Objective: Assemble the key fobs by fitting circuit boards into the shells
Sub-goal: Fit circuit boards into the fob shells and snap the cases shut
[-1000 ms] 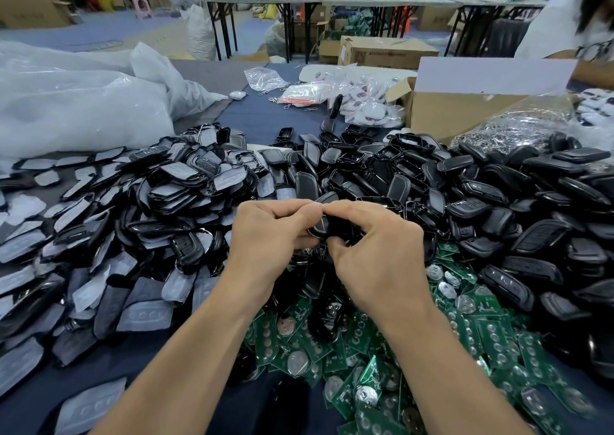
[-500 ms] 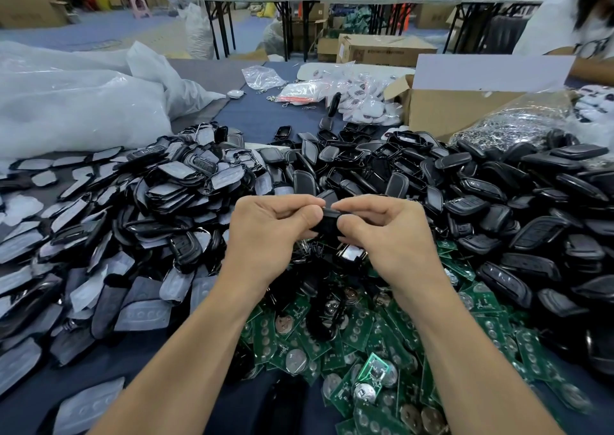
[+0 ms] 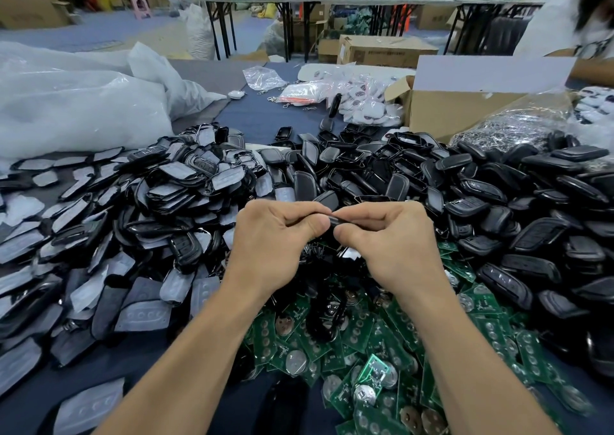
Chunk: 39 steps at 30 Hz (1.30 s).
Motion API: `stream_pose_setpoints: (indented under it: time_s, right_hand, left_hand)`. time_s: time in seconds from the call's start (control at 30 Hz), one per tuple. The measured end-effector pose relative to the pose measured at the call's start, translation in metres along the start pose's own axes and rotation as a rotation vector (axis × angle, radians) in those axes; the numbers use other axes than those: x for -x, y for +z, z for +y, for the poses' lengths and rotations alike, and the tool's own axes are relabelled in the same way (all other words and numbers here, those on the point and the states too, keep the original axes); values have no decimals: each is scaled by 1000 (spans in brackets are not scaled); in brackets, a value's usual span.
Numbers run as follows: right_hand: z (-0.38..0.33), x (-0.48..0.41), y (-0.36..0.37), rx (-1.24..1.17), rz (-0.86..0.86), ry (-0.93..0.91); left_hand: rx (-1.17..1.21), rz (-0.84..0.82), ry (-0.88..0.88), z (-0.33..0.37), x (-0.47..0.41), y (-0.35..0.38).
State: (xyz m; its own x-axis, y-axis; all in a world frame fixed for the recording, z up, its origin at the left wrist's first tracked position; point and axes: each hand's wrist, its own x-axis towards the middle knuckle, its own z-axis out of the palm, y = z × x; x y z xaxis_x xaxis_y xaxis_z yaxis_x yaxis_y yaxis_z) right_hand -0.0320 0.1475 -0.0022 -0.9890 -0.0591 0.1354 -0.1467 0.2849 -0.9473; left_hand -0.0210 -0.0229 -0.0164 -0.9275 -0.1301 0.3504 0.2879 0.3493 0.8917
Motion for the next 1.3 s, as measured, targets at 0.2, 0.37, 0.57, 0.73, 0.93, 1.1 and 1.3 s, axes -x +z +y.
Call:
stream_pose_setpoints:
  time_s: [0.2,0.37,0.57,0.73,0.93,1.1,1.3]
  right_hand:
    - [-2,1,3,-121,44,41]
    - [-4,3,12,-506,86,233]
    - [-7,5,22,-724,-24,386]
    - [-5,6,23,-678,-144,347]
    - [-3,7,24,-554,-132,268]
    - [-3,6,26,-391,-93,166]
    - [-4,7,26,-523,-165,245]
  left_hand:
    - [192,-16,-114,6,-1,3]
    - [359,-117,-239,9,1,7]
    - [491,-39,-285,13,2,16]
    - [478,62,-332,14,0,16]
    - [501,35,-364,17,1,10]
    - [525,-20,-380,14,2,9]
    - [480,28,-351,10,0,13]
